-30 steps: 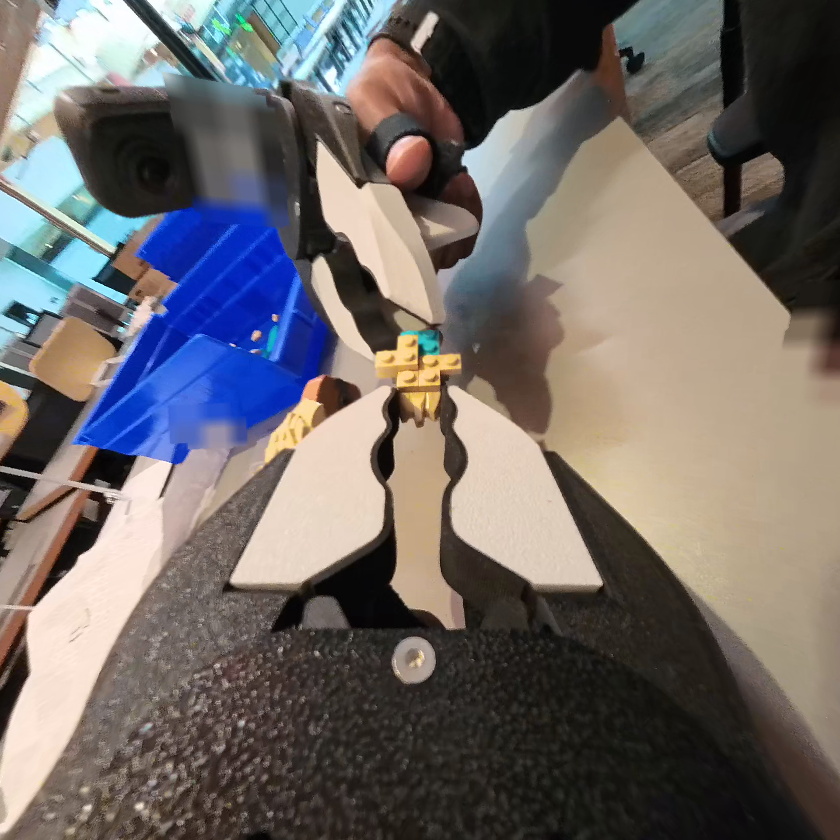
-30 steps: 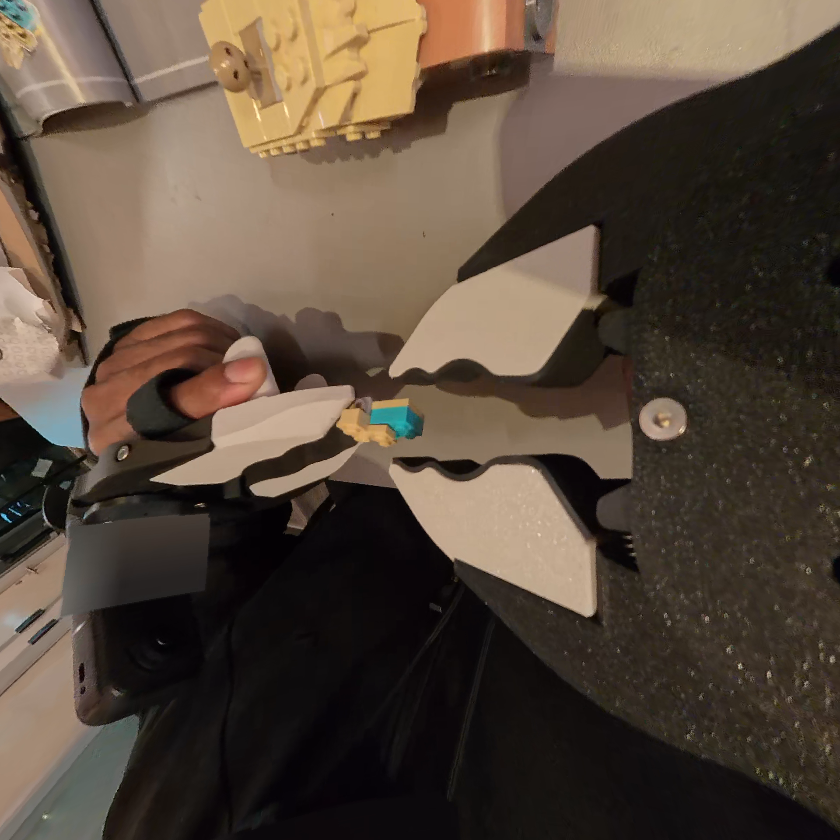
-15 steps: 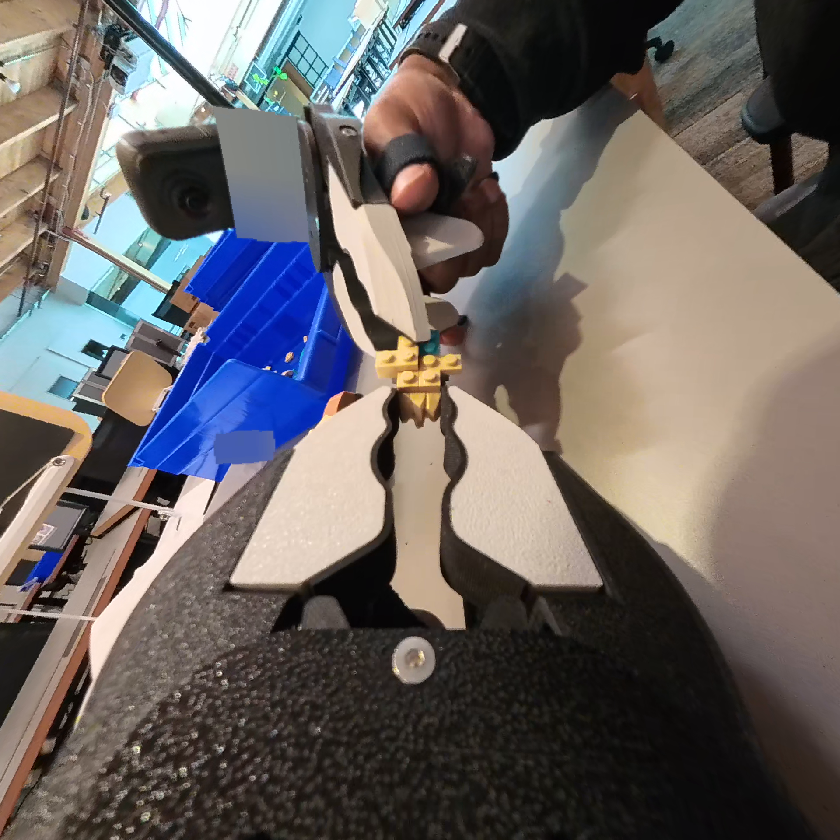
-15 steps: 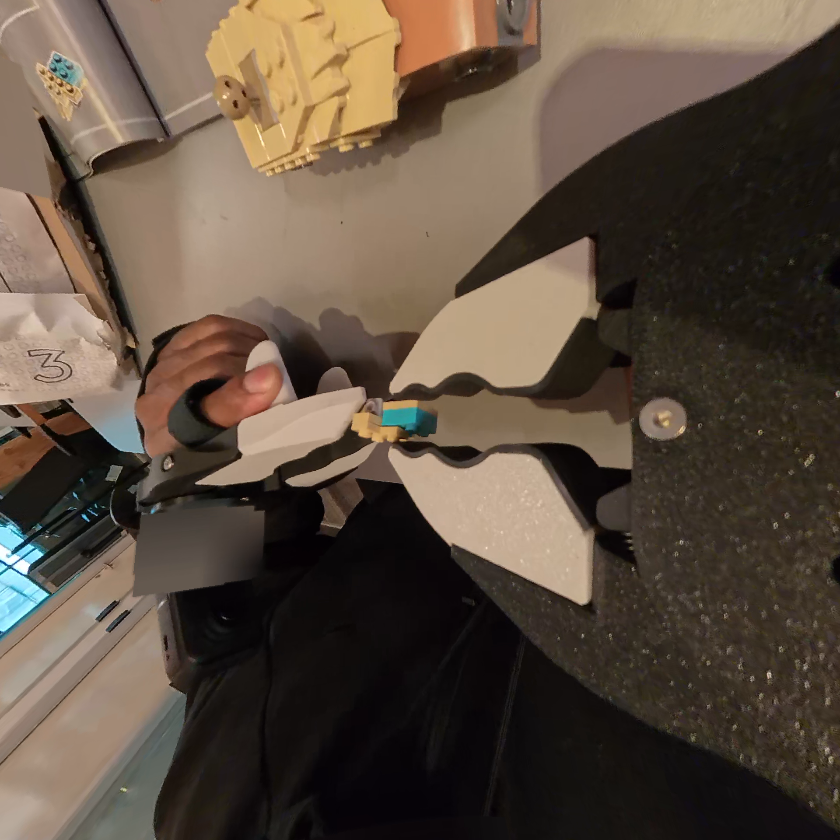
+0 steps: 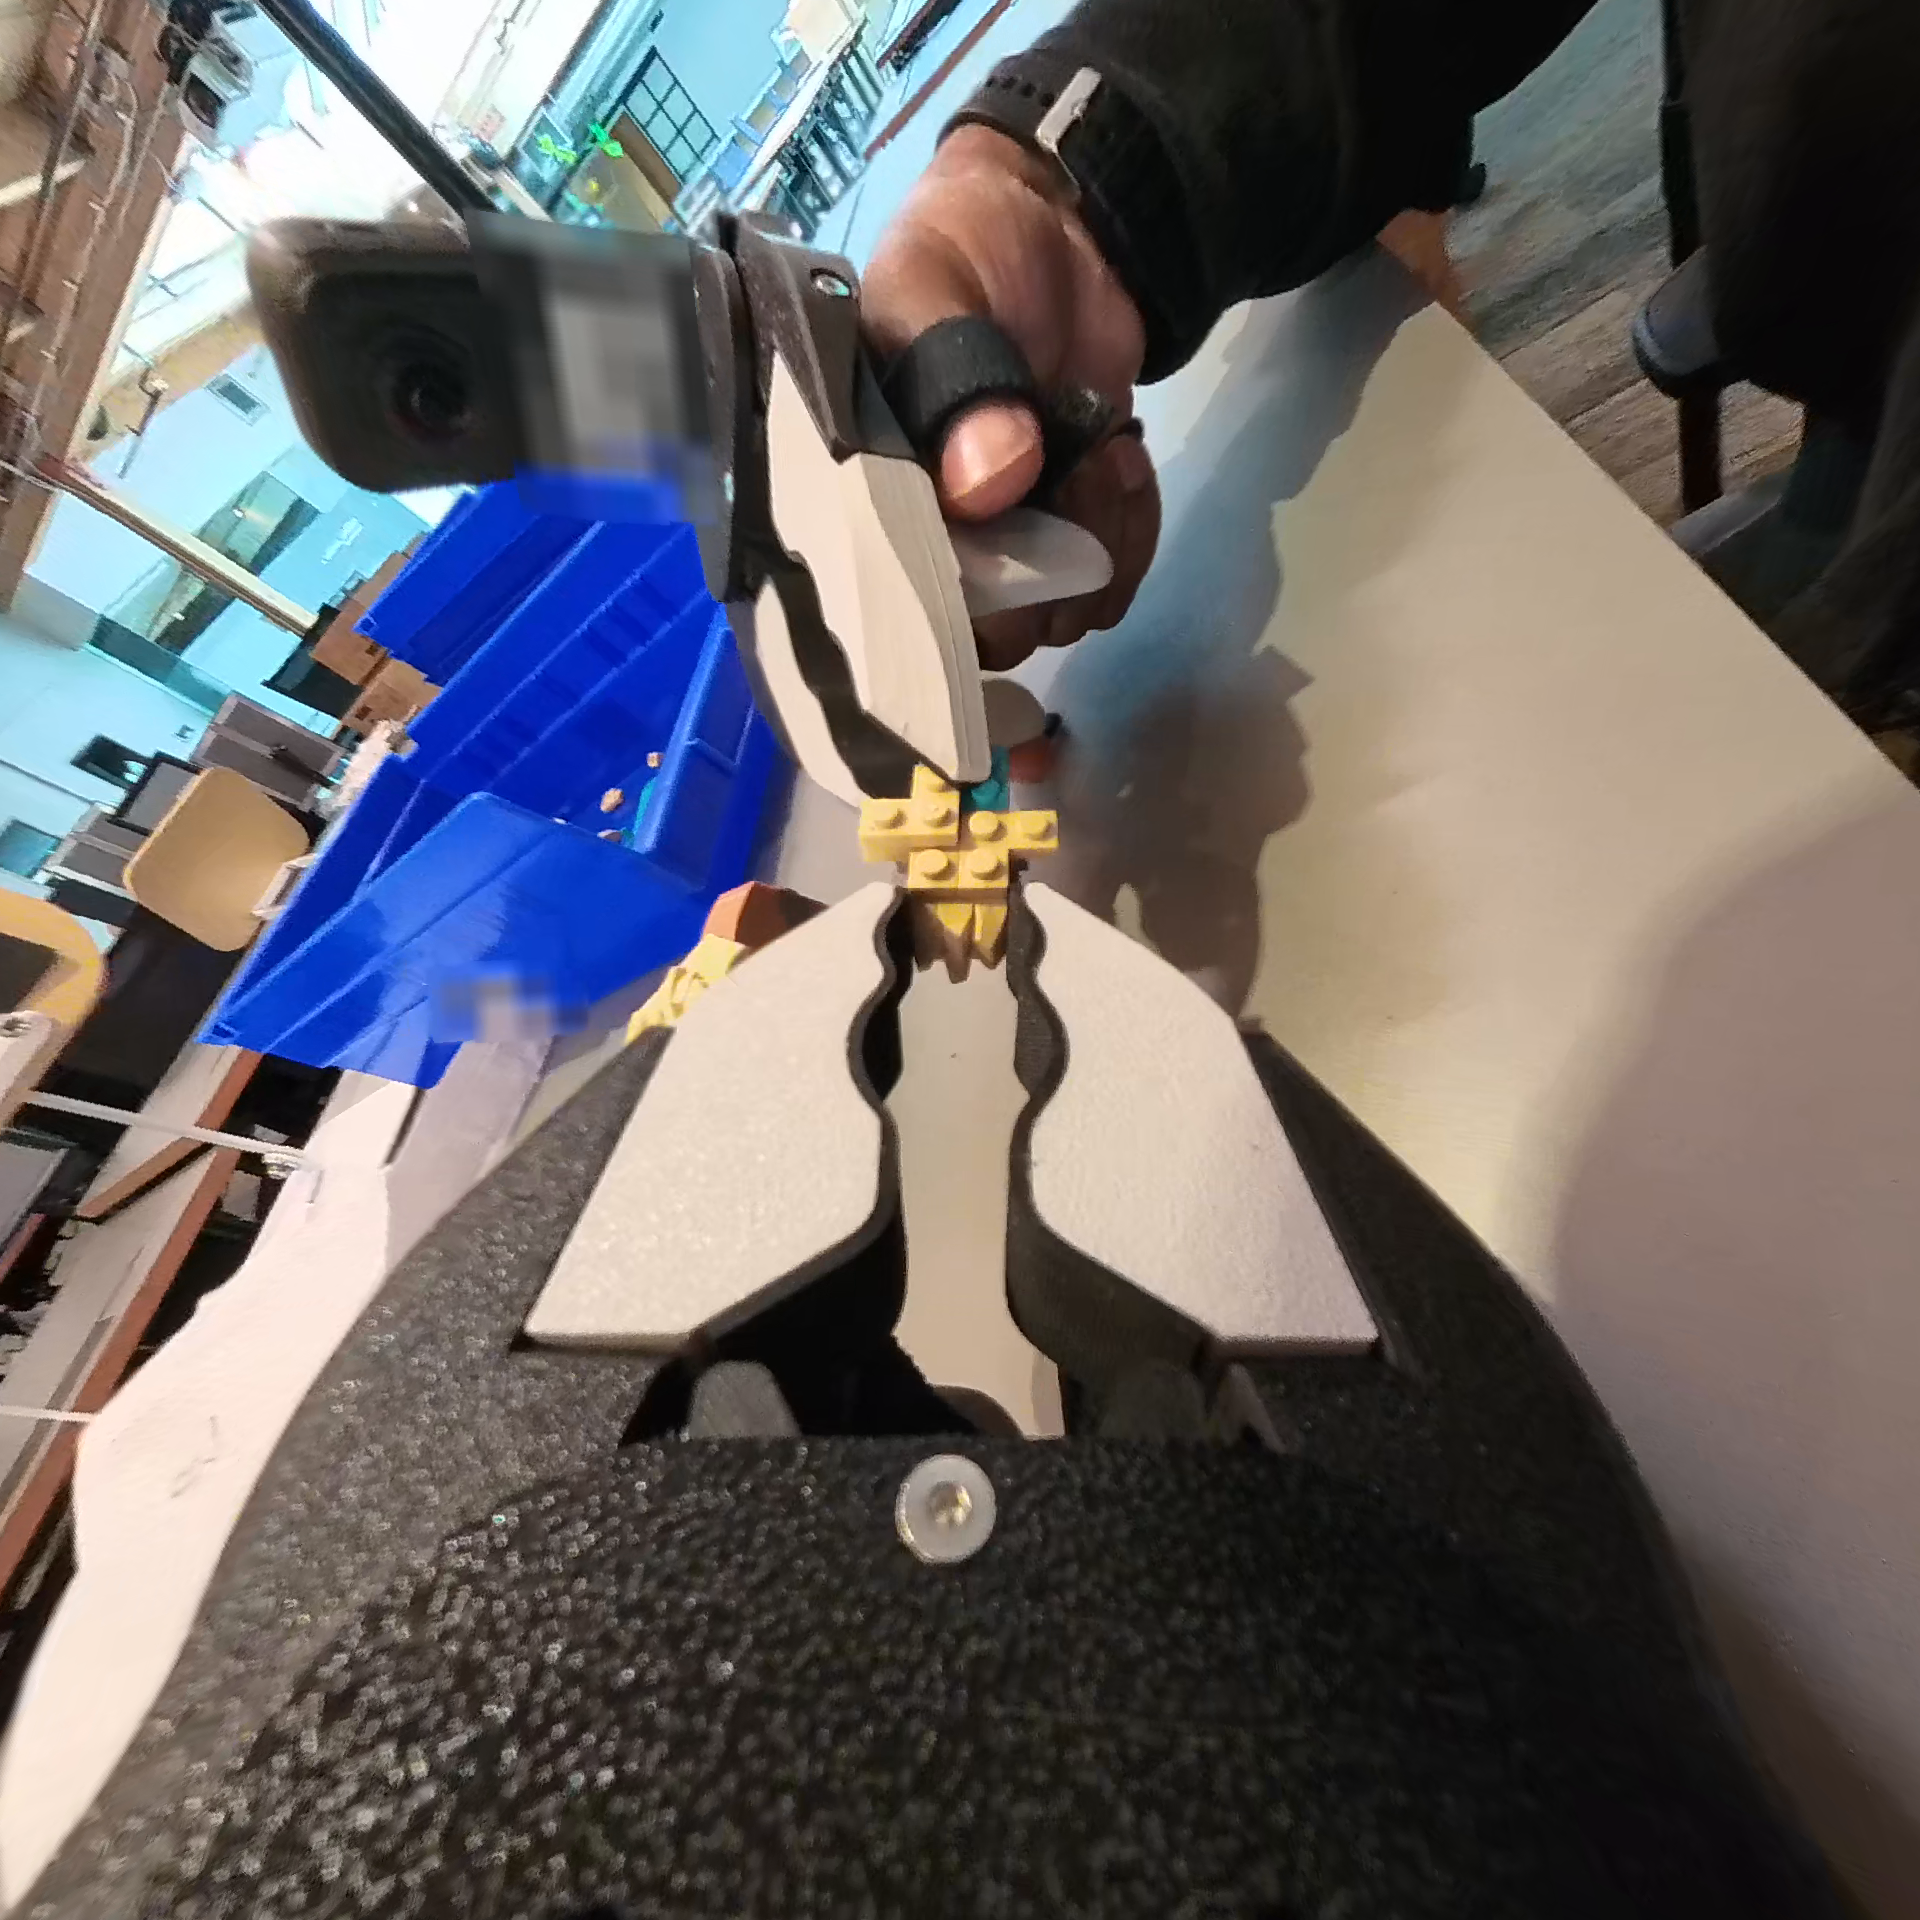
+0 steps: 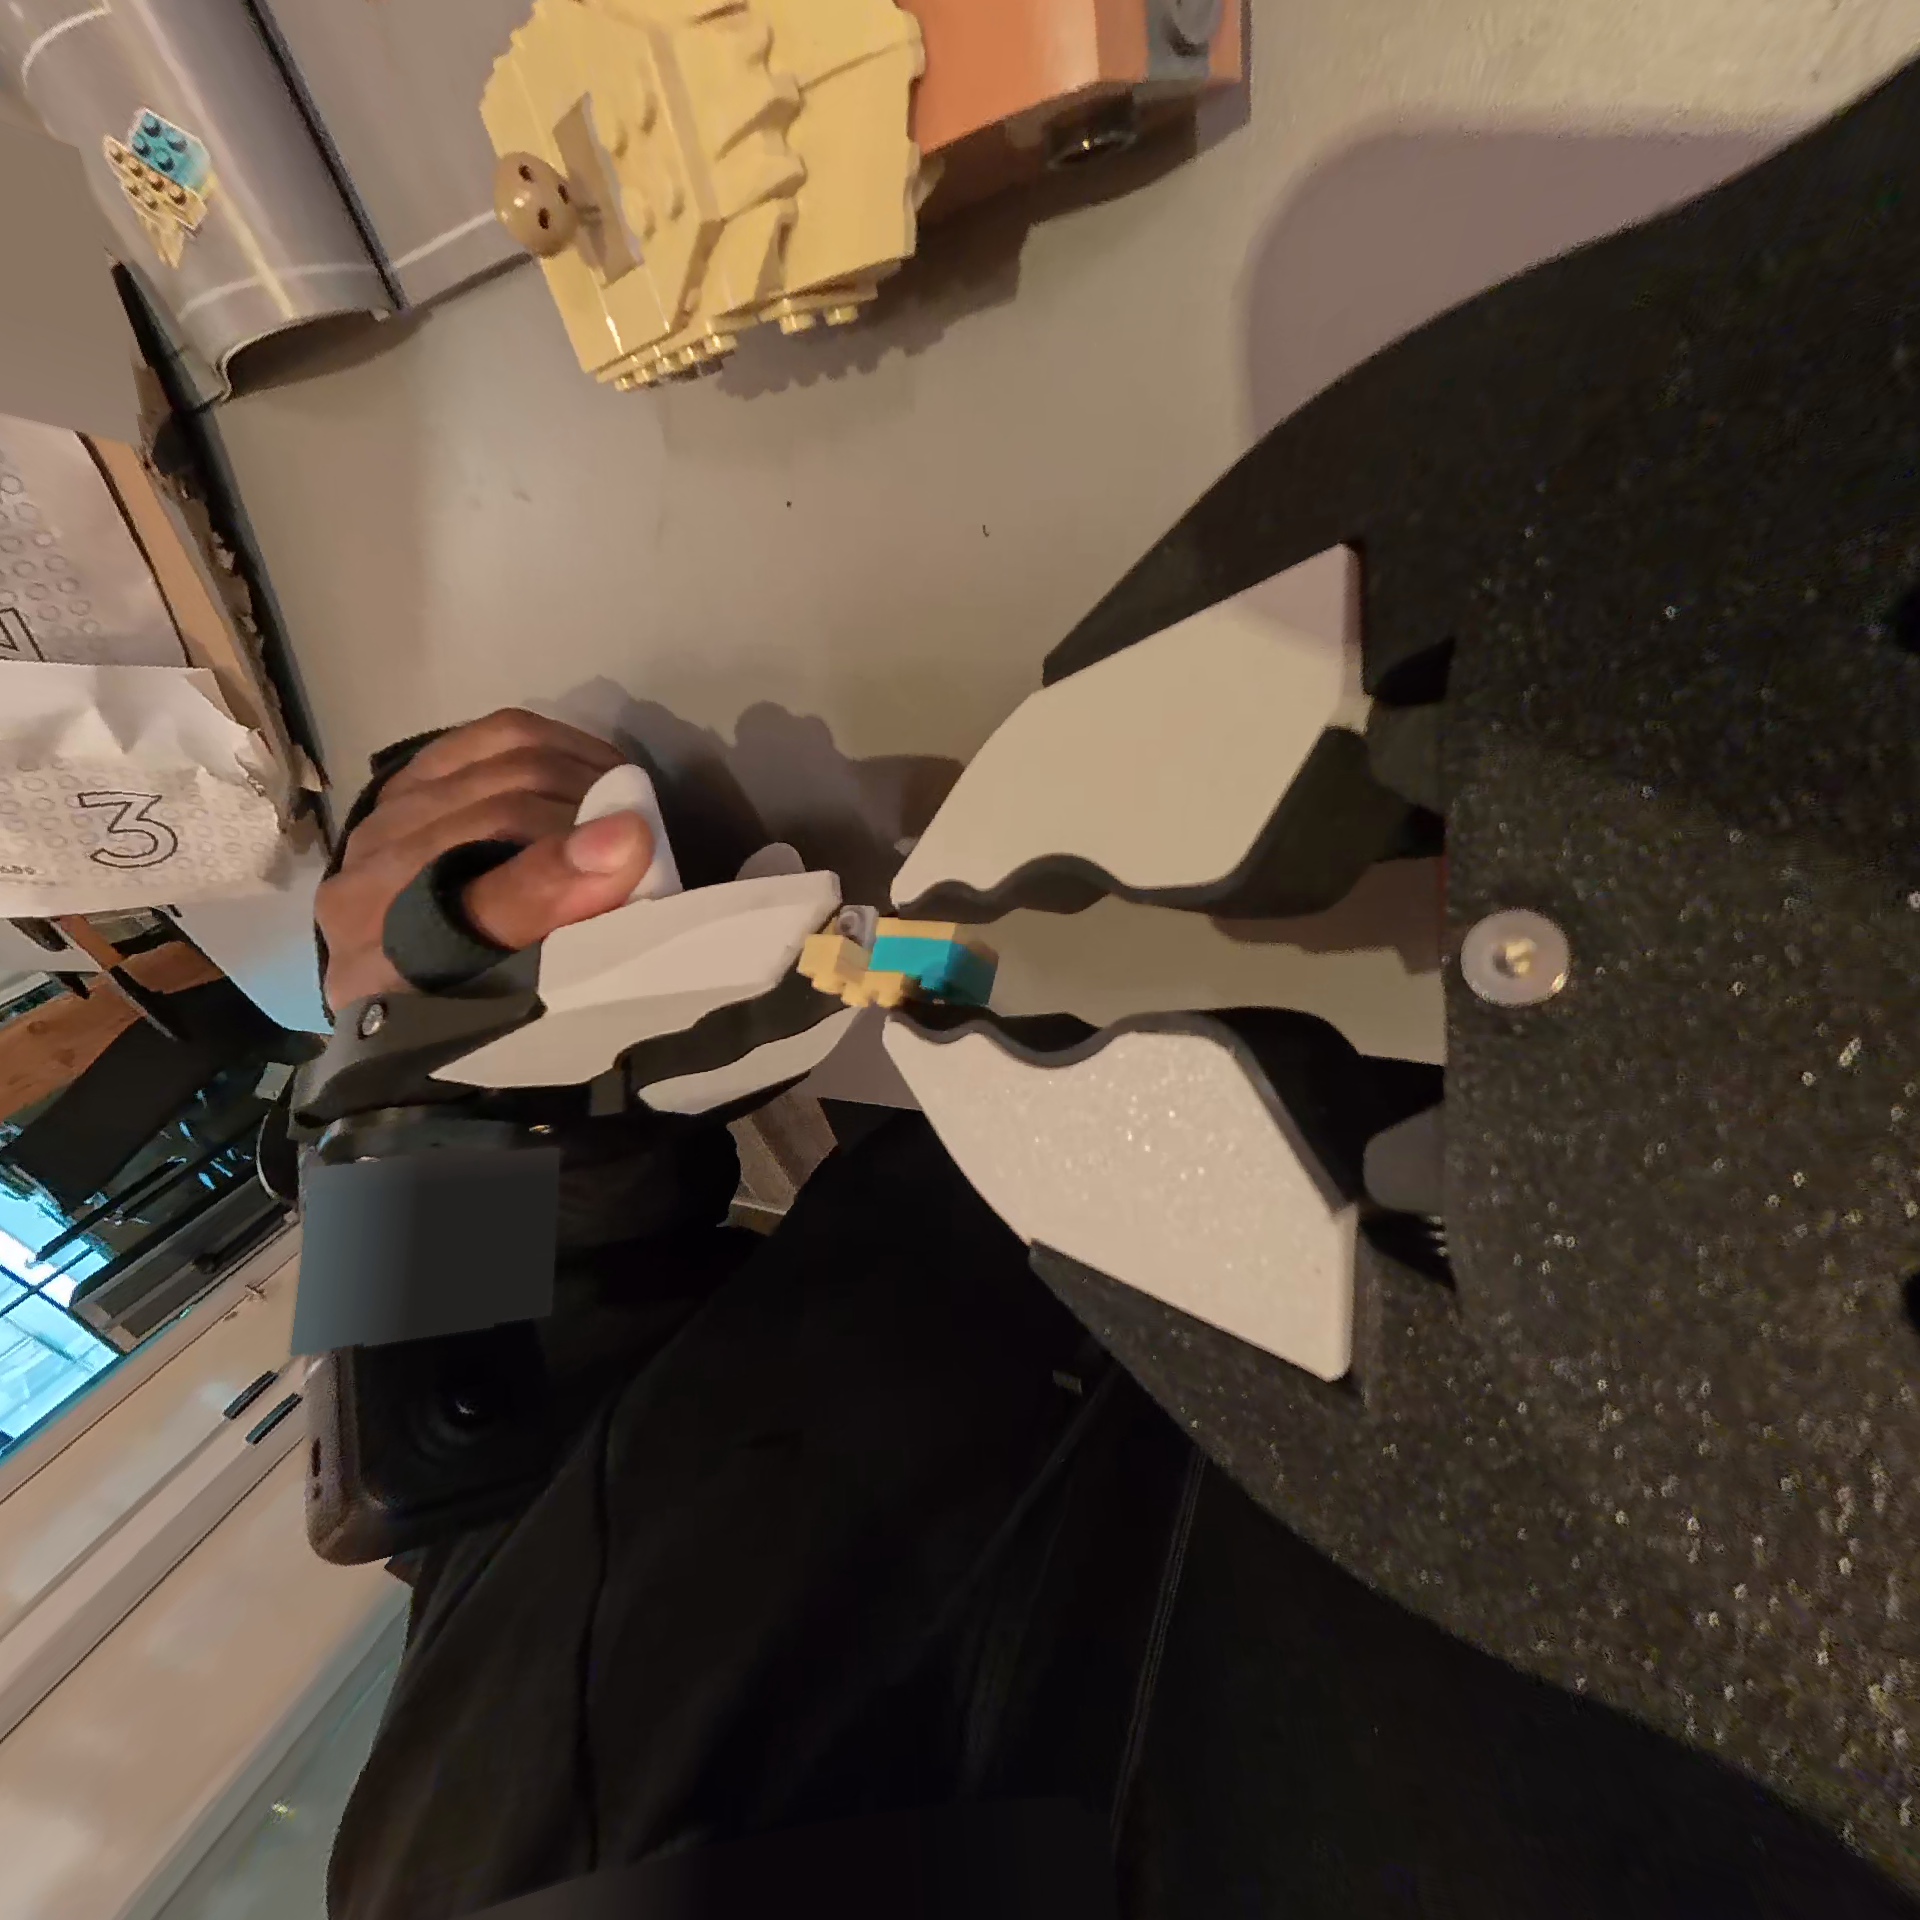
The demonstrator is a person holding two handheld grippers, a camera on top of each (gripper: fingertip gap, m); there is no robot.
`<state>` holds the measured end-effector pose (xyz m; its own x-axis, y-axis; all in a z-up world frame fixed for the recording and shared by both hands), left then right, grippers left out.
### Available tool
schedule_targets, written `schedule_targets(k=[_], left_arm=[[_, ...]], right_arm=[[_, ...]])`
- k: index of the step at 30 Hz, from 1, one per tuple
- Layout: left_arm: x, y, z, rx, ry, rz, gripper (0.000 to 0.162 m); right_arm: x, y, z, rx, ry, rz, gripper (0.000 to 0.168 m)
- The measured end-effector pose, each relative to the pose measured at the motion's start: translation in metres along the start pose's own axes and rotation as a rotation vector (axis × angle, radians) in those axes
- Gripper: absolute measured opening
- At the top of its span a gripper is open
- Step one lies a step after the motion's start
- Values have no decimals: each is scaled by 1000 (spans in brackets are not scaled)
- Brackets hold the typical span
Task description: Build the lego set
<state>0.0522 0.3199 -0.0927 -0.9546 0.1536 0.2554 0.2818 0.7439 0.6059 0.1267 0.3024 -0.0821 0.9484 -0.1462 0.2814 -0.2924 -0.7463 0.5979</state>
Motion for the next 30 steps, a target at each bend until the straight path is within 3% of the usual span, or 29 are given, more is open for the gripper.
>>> schedule_targets(k=[4,7,15,23,30], left_arm=[[-4,6,5,233,25,50,16],[-6,10,12,398,71,103,17],[-9,10,33,795,221,237,17],[-13,-7,46,688,405,261,16],[-13,-9,45,644,403,280,17]], right_arm=[[4,-10,-4,-75,-82,11,17],[12,-17,-5,-110,-138,28,38],[29,-25,9,-67,-163,176,34],[49,-32,27,104,-19,402,33],[80,-32,26,145,-142,397,31]])
Point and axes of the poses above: each gripper's, where its closed fingertips meet, x back along the fingers, z out of its underside, y = z × x across the jaws, the point moved 4 cm from there along x, back along the fingers, and after that the axes turned 2 degrees about -y, right-handed, at the moved point
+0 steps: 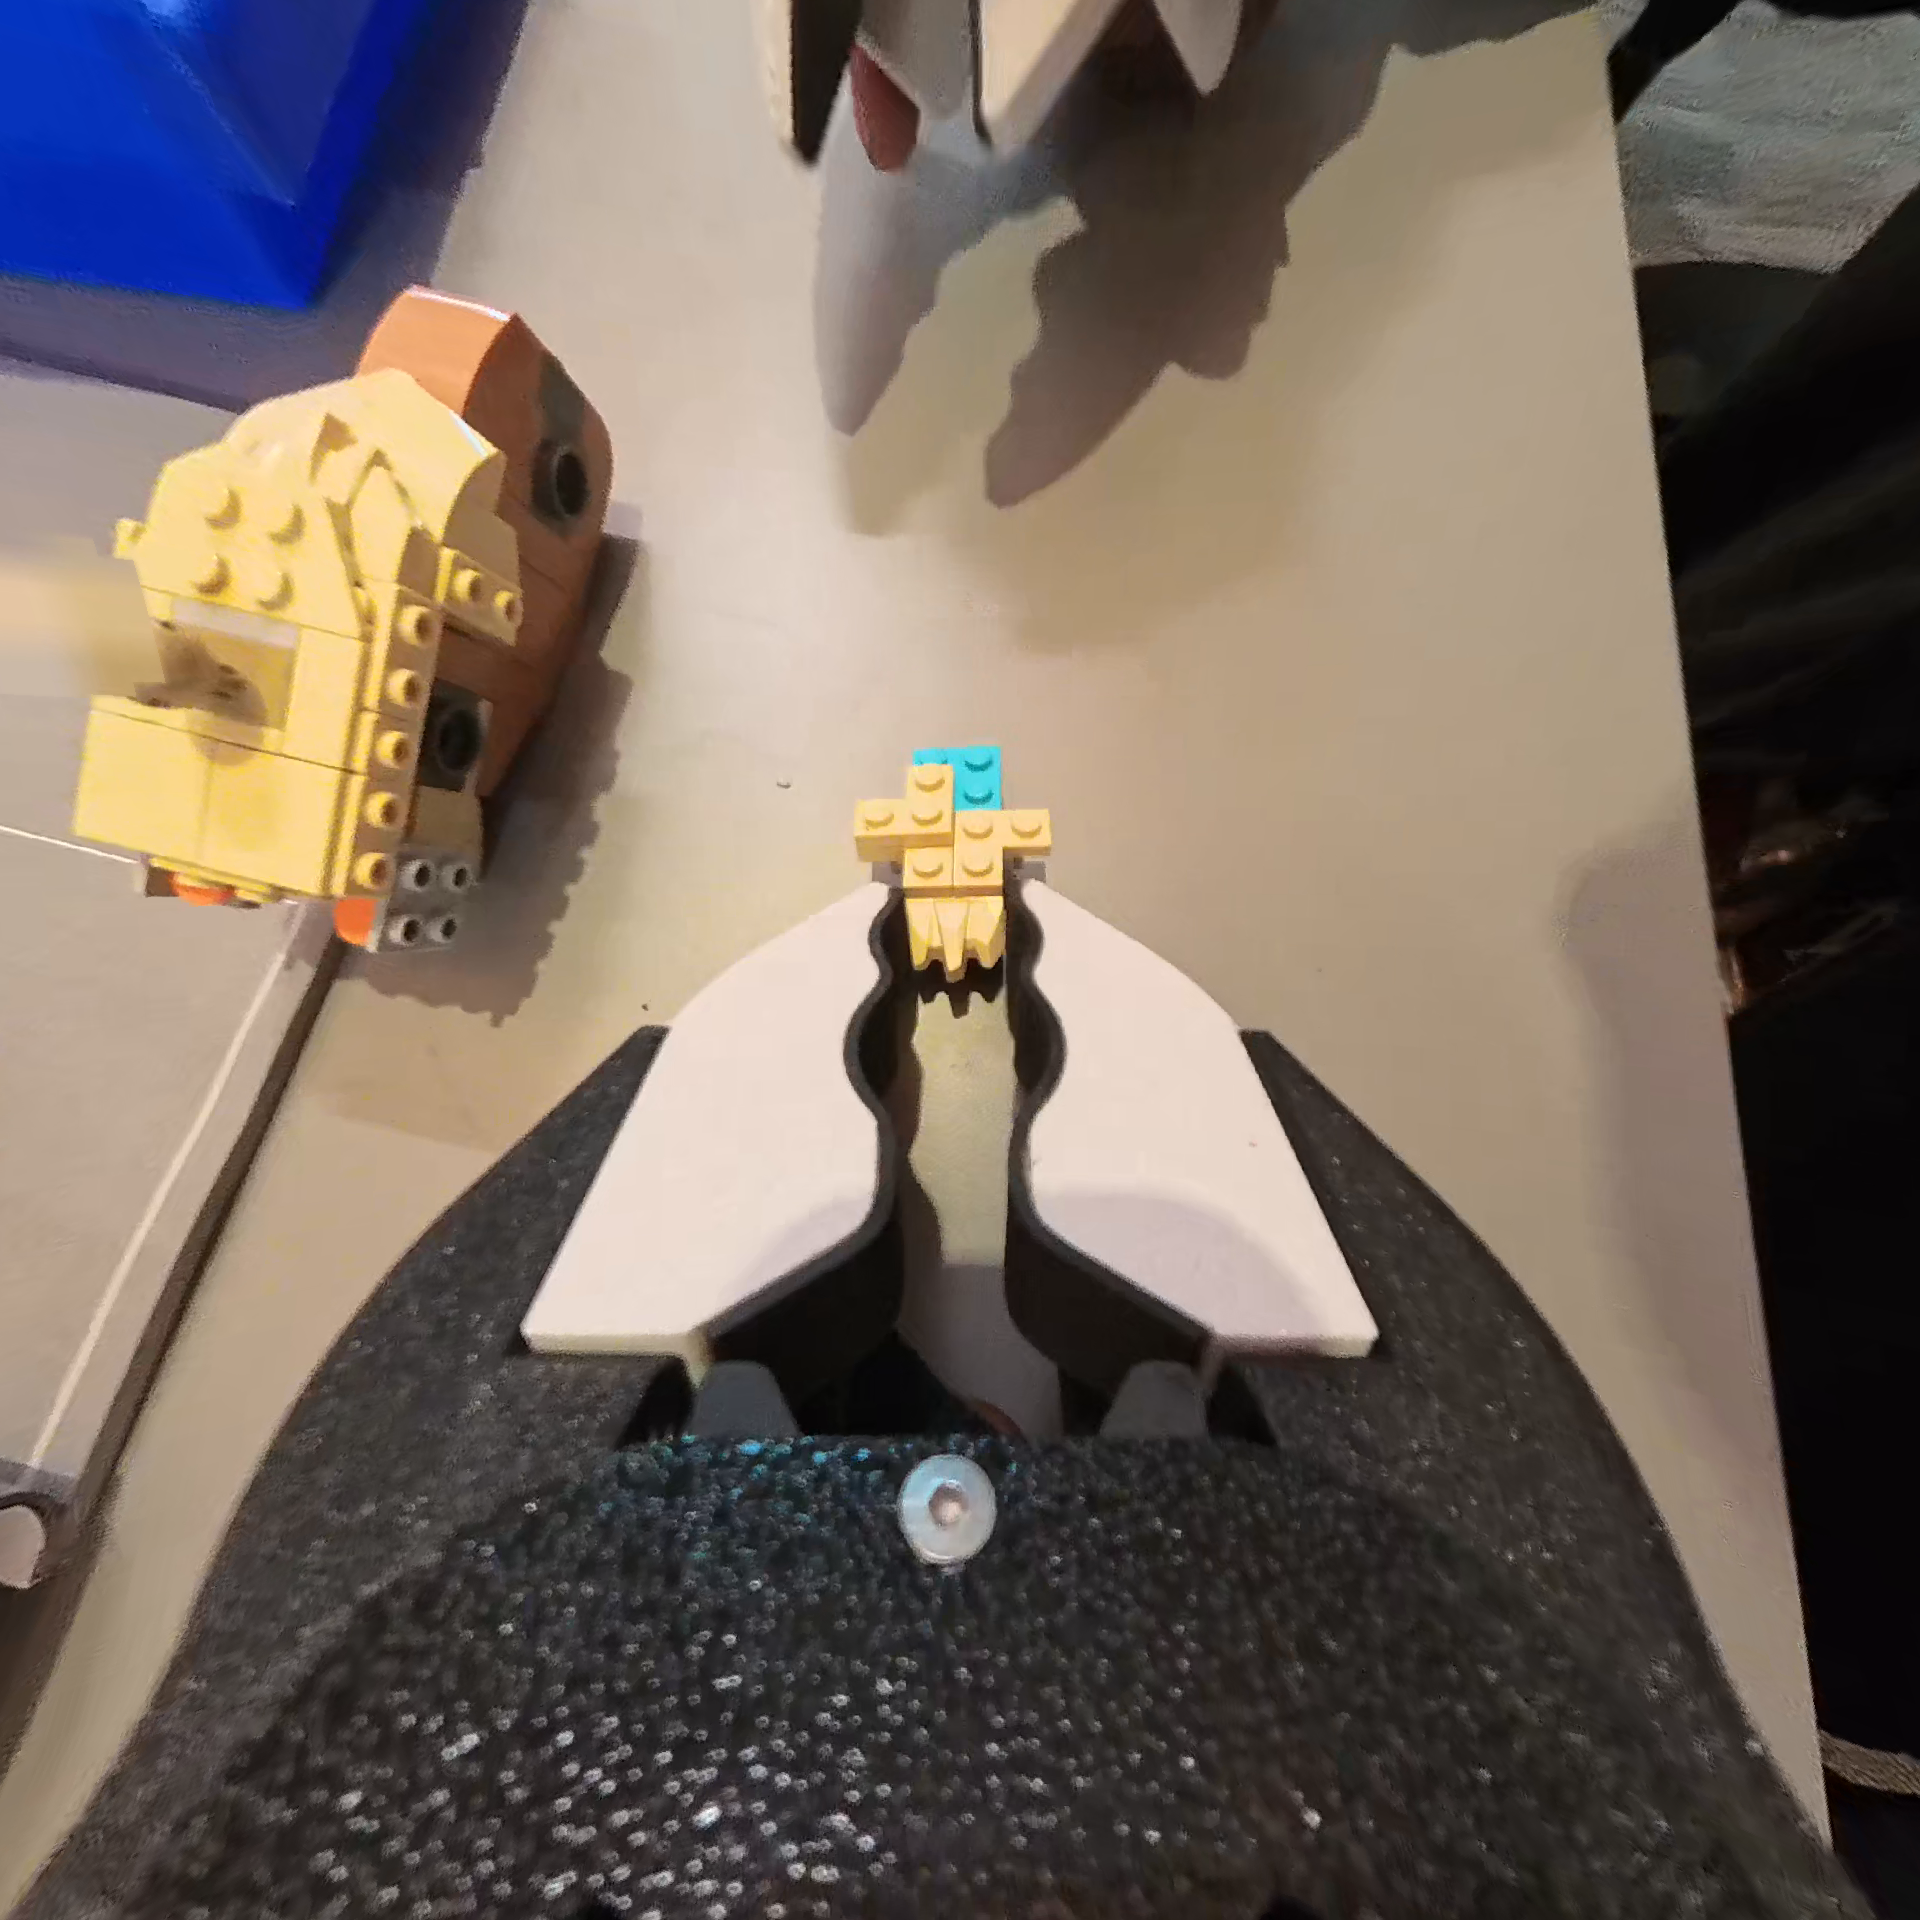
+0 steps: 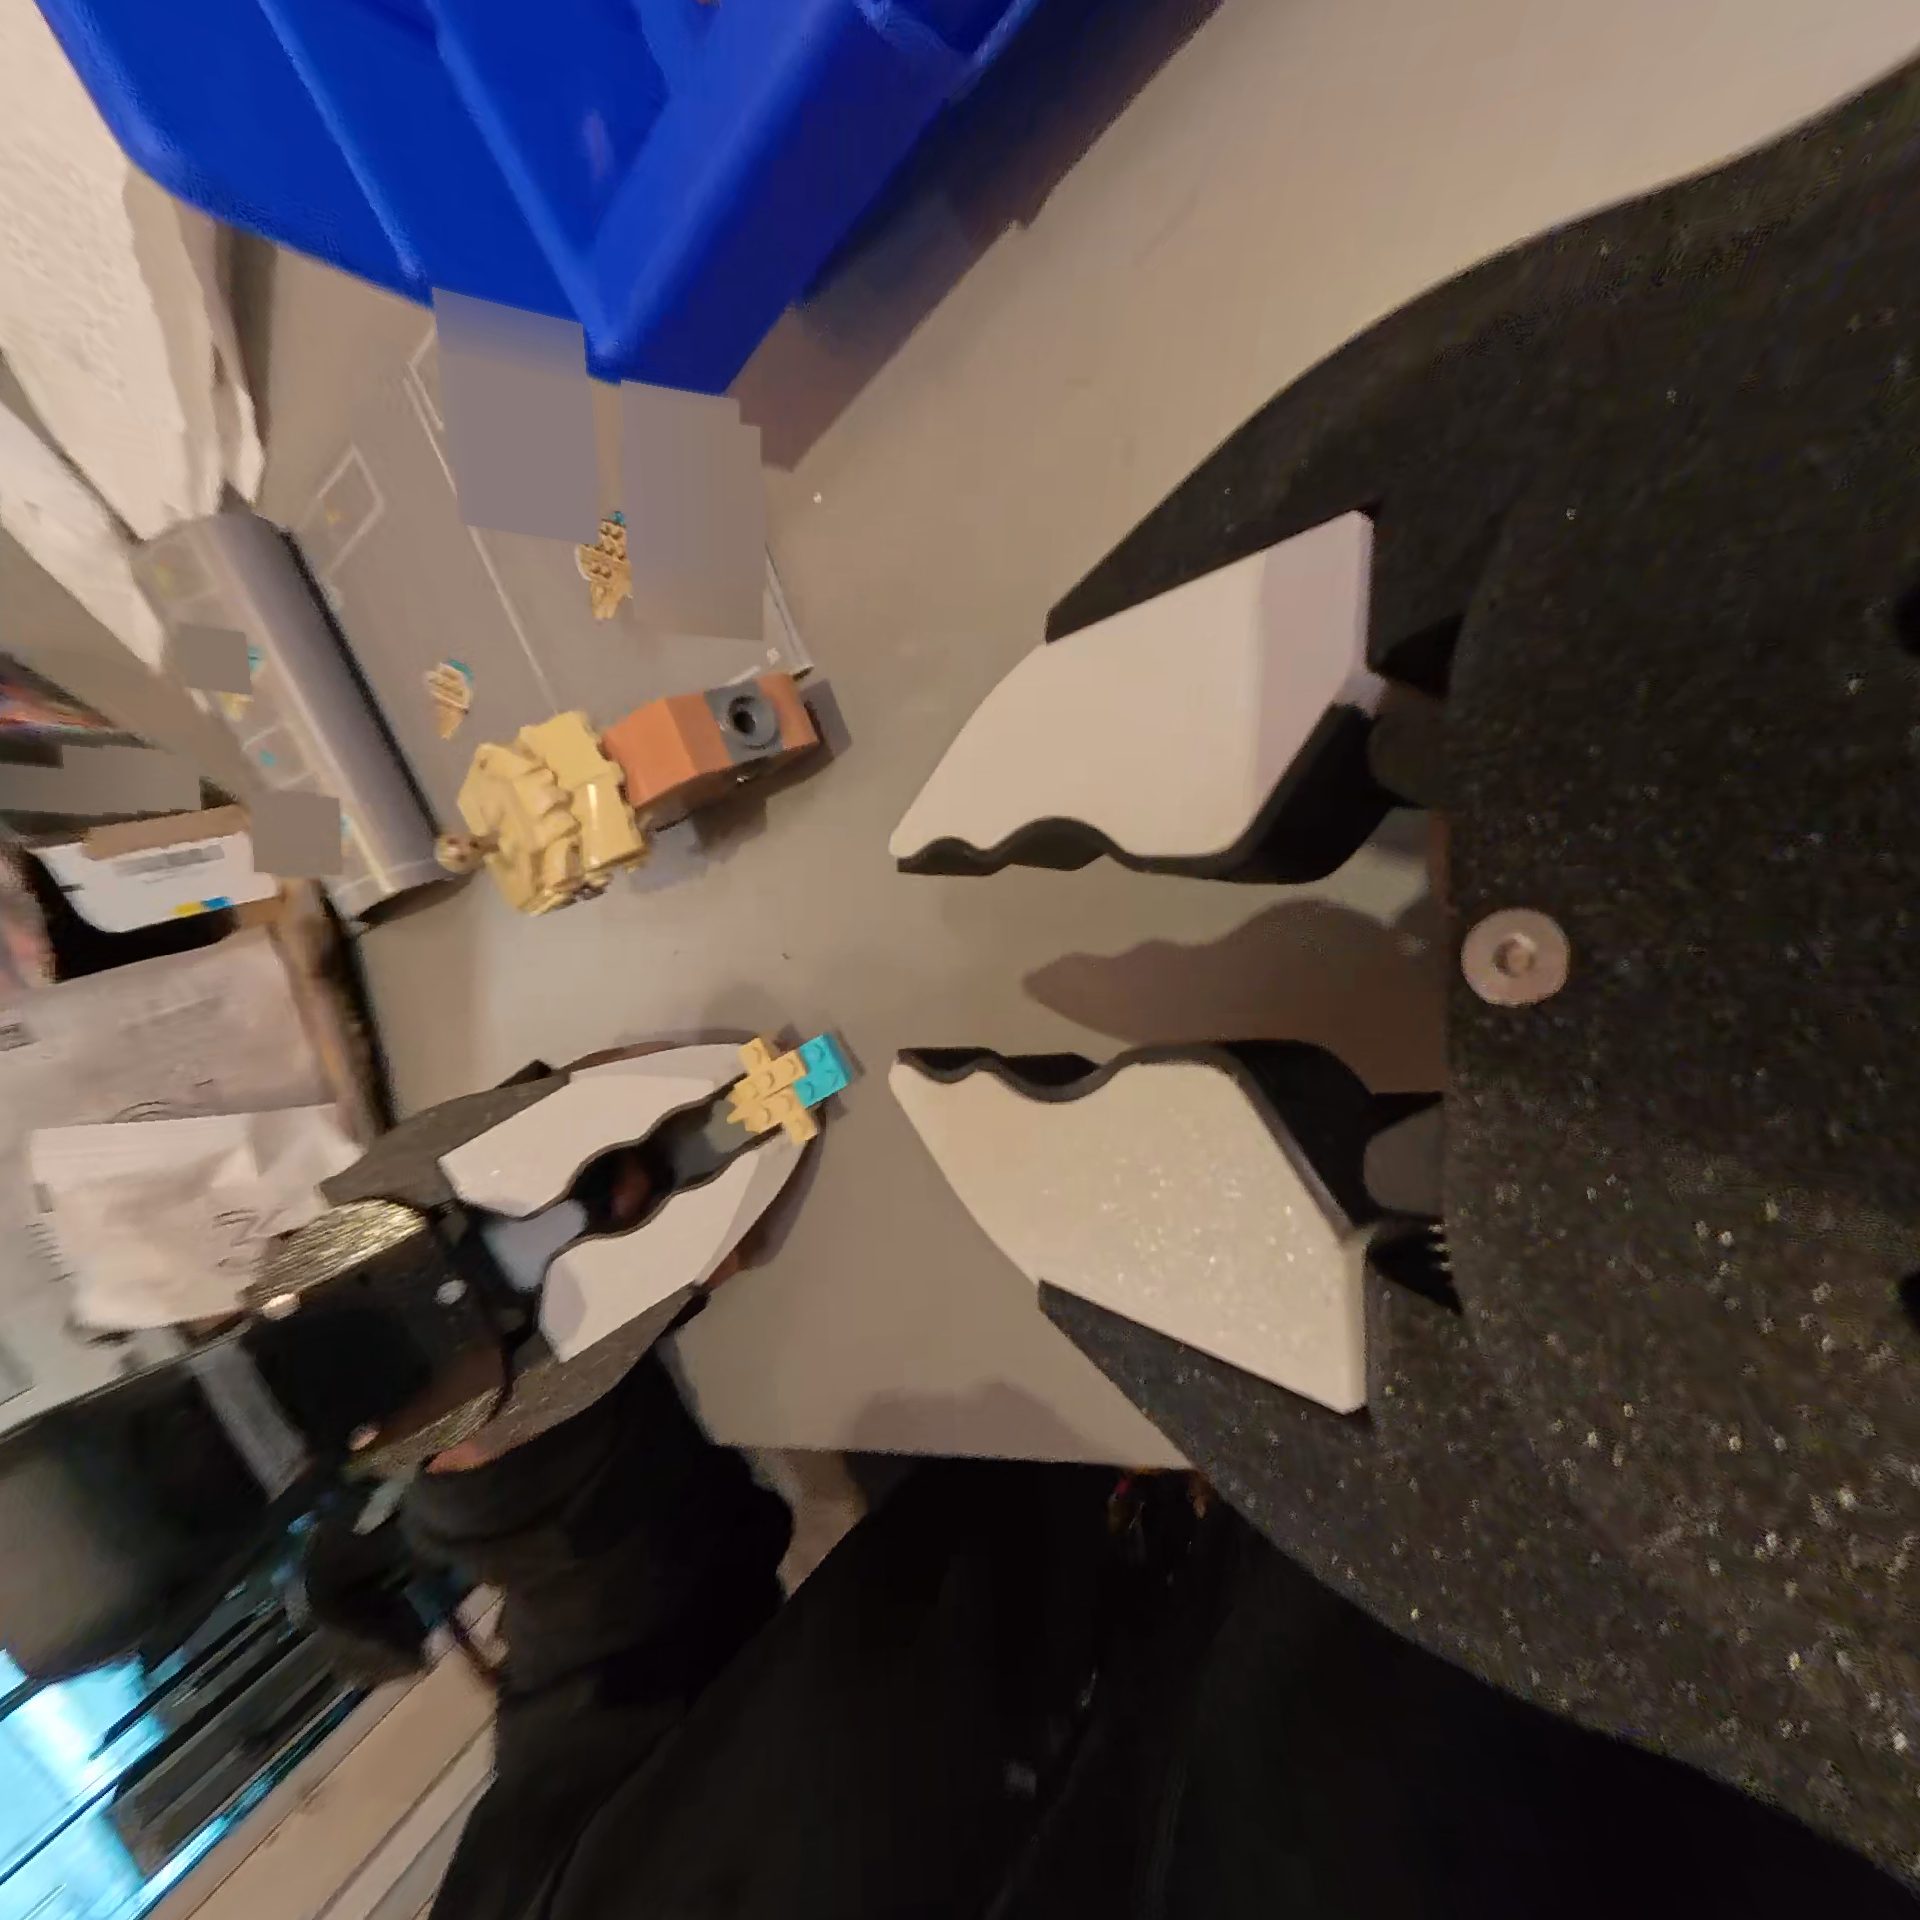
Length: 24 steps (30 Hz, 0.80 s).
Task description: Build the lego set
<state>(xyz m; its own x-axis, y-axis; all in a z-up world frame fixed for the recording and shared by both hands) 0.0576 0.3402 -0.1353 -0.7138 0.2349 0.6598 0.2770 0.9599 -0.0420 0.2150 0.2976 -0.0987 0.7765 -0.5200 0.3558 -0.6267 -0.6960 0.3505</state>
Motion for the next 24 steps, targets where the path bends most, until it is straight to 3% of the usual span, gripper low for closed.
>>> schedule_targets(k=[8,18,22,24], left_arm=[[1,-2,-1,6,-11,69,26],[9,5,-2,50,-60,141,26],[14,12,-5,104,-106,134,26],[15,14,-5,115,-116,129,26]], right_arm=[[21,-7,-11,-126,-169,-133,33],[25,-13,-11,-169,-195,-93,32],[27,-13,-13,-91,-186,-89,30],[39,-24,-21,37,-97,25,30]])
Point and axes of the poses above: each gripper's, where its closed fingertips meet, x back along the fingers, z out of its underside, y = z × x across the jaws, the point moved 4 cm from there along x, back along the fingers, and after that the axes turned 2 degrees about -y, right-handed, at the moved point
